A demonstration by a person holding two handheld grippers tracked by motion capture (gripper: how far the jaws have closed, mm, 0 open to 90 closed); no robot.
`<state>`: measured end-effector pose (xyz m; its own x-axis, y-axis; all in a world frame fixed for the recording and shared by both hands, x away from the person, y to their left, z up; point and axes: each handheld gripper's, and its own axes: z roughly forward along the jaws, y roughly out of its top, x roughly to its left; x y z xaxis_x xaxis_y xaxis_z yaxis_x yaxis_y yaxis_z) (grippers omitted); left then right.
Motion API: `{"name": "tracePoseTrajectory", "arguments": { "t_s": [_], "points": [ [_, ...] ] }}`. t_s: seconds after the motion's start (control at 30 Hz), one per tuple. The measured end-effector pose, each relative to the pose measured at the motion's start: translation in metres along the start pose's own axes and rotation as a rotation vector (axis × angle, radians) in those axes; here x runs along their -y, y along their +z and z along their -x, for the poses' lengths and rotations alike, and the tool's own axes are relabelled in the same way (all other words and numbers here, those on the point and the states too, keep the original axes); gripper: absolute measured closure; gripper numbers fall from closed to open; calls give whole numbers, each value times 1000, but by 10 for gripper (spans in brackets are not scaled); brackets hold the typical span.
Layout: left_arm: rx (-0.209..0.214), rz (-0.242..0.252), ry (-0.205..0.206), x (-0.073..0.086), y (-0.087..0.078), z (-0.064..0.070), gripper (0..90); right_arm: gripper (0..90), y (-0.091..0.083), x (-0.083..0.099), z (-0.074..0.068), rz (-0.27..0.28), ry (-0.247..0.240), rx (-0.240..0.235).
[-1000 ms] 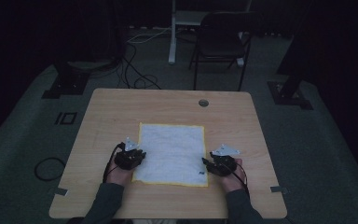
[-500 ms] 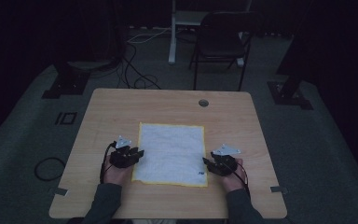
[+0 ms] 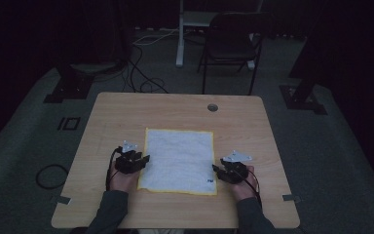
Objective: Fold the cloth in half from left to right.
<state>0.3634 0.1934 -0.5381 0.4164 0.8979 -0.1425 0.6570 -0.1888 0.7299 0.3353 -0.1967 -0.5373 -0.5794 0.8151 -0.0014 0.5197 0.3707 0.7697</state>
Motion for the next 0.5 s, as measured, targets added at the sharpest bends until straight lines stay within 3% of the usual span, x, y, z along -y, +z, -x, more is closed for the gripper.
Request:
{"name": "tracePoseTrajectory", "arguments": {
  "t_s": [0.17, 0.37, 0.5],
  "points": [
    [-16, -3, -5, -1, 5, -1, 562, 533, 0, 0, 1, -2, 6, 1],
    [-44, -12, 45, -5, 11, 9, 549, 532, 0, 0, 1, -2, 8, -1],
    [-71, 7, 32, -4, 13, 13, 549, 531, -1, 1, 1, 2, 9, 2]
  ]
}}
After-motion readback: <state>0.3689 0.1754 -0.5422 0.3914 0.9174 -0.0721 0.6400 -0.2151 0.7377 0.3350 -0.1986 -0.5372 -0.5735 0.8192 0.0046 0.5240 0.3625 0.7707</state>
